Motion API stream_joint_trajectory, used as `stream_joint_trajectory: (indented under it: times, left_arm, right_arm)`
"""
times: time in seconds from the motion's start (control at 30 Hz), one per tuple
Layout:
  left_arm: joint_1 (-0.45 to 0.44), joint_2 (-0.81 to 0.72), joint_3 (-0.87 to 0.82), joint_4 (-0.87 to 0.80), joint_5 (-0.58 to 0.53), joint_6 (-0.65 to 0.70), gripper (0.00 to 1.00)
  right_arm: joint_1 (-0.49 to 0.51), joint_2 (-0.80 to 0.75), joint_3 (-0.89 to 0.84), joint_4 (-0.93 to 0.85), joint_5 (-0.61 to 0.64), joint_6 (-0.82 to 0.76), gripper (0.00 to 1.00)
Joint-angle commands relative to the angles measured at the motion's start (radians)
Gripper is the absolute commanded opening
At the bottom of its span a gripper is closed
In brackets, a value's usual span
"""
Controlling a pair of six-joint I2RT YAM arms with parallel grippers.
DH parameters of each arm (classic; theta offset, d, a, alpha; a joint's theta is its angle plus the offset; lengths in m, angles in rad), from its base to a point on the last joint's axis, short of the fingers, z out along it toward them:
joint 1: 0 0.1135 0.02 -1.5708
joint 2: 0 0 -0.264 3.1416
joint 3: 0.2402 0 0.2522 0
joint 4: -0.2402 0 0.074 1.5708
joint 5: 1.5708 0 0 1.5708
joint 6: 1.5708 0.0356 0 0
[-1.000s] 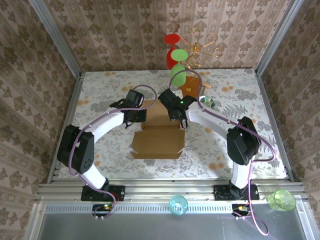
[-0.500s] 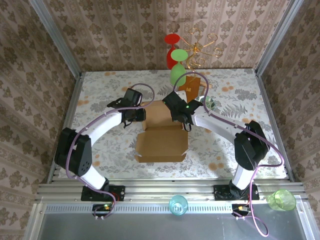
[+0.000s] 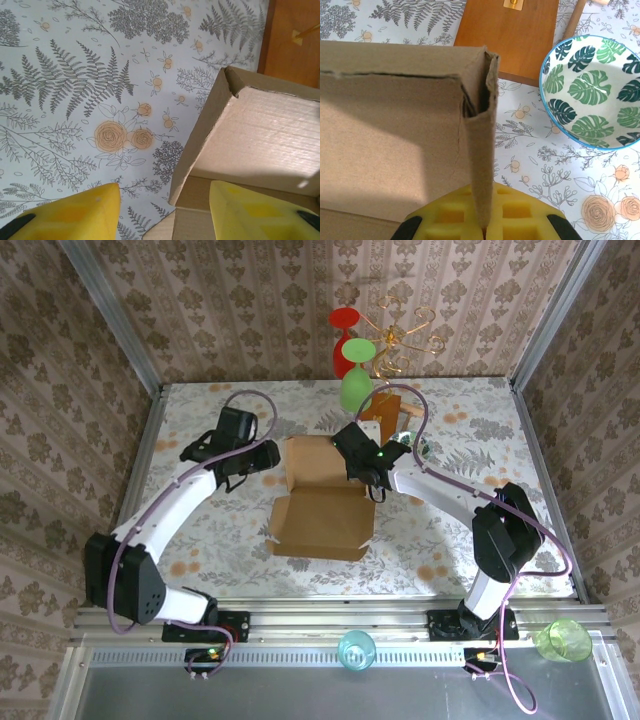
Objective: Fold the paper box
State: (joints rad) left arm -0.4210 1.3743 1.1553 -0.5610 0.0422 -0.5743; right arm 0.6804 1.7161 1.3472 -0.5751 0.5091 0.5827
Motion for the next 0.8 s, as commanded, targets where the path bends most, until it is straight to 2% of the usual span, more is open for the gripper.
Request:
stream_joint_trajectory:
  times: [0.0, 0.17, 0.4, 0.6, 0.77]
  left_arm:
    - [0.028, -0.073, -0.039, -0.072, 0.049, -0.068, 0.51]
    - [0.06, -0.185, -0.114, -0.133, 0.102, -0.196, 0.51]
    - [0.069, -0.29, -0.22, -0.236, 0.135, -0.491, 0.52]
    - [0.057, -0.395, -0.292, -0.239, 0.154, -0.71, 0.55]
    - [0.037, -0.44, -0.323, -0.223, 0.174, -0.827, 0.57]
  right_arm:
    - [-0.011, -0.051, -0.022, 0.032, 0.023, 0.06, 0.0]
    - [-0.029, -0.097, -0.077, 0.102, 0.024, 0.122, 0.0]
    - [-0.036, -0.115, -0.104, 0.159, 0.019, 0.225, 0.0]
    - [-0.039, -0.091, -0.093, 0.169, 0.002, 0.286, 0.0]
    - [-0.041, -0.066, -0.079, 0.161, -0.008, 0.328, 0.0]
